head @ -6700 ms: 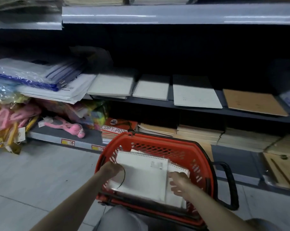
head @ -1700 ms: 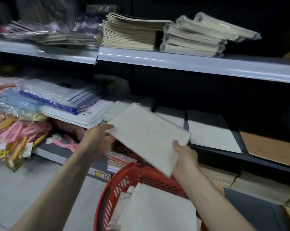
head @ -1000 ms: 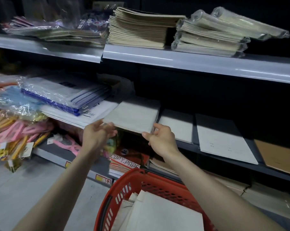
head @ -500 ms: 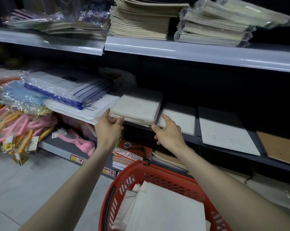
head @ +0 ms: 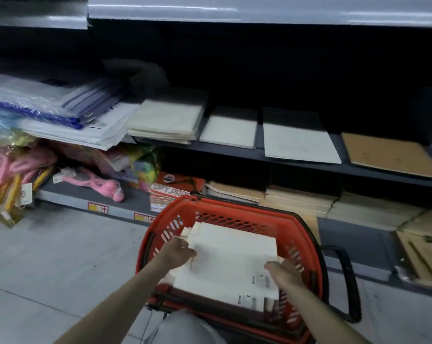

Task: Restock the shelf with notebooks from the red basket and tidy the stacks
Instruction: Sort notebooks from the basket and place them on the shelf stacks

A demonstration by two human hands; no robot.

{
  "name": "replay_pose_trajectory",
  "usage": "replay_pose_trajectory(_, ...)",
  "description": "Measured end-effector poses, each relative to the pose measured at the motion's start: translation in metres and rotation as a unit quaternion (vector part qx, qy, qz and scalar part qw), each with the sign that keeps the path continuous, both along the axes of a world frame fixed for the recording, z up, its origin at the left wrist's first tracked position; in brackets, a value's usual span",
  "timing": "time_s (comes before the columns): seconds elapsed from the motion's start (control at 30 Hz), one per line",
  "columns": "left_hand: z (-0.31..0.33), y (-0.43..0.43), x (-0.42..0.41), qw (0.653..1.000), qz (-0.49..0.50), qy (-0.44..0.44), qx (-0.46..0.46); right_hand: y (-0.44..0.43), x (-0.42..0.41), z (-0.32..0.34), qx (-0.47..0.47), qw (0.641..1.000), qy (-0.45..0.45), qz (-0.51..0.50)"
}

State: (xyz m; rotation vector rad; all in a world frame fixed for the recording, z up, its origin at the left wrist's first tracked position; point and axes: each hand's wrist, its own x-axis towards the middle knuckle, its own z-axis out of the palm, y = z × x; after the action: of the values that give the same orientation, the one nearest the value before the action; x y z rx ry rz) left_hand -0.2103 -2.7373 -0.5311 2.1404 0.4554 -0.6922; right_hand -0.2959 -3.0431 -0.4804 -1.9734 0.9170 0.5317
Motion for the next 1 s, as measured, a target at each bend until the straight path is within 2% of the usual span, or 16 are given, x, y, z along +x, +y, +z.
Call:
replay_pose_trajectory(0.07,-0.036,0.001,0.000,1.000,0.007,0.018,-0.010,-0.005,-0.011,-0.023,0.050,0.998,0.012,-0.044)
replay_pose_trajectory(0.13,-0.016,-0.009,-0.016,1.000,0.003,-0.007,0.005,-0.005,-0.016,-0.034,0.077,0.995,0.006,-0.065)
replay_pose_trajectory(0.23,0.020,-0.025,-0.039,0.997,0.019,-0.025,0.071,-0.003,-0.020,-0.046,0.080,0.996,0.017,-0.041)
replay_pose_trajectory(0.33,0.018,-0.030,-0.045,0.997,0.022,-0.041,0.068,-0.004,-0.023,-0.066,0.070,0.997,0.024,0.007)
replay_pose_trajectory(0.43,0.012,-0.028,-0.047,0.998,0.045,-0.052,0.015,-0.003,-0.022,-0.069,0.047,0.999,0.013,0.006)
replay_pose_trajectory(0.57,0.010,-0.021,-0.045,0.997,0.041,-0.050,-0.031,0.000,-0.020,-0.065,0.136,0.989,-0.004,-0.065)
replay_pose_trajectory(0.67,0.028,-0.019,-0.045,0.989,0.036,-0.042,-0.137,-0.001,-0.014,-0.053,0.201,0.975,-0.029,-0.093)
replay_pose_trajectory(0.73,0.055,-0.020,-0.045,0.981,0.018,-0.042,-0.187,-0.005,-0.009,-0.035,0.213,0.972,-0.050,-0.082)
replay_pose_trajectory(0.83,0.097,-0.020,-0.045,0.956,0.014,0.030,-0.293,-0.012,0.002,0.013,0.237,0.965,-0.093,-0.059)
replay_pose_trajectory(0.93,0.143,-0.021,-0.043,0.942,-0.003,-0.005,-0.336,-0.019,0.009,0.073,0.324,0.934,-0.143,-0.048)
replay_pose_trajectory(1.0,0.172,-0.026,-0.041,0.929,-0.033,-0.040,-0.366,-0.027,0.011,0.112,0.346,0.922,-0.168,-0.052)
